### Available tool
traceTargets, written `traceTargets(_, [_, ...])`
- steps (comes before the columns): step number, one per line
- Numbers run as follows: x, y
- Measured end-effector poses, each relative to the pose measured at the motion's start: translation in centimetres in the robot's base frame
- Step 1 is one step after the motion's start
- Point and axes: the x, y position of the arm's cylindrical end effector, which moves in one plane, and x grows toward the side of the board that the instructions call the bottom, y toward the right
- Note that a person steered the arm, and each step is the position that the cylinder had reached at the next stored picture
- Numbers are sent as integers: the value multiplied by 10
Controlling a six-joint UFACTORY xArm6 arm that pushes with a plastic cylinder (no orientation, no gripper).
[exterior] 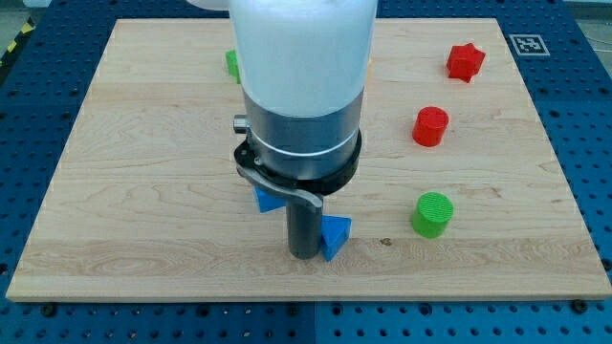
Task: Move the blue triangle to the bottom of the green circle
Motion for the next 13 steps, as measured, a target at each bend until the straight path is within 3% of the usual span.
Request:
traceTargets(5, [-35,39])
traceTargets(9, [21,44])
traceTargets(11, [21,47])
traceTargets(13, [20,4])
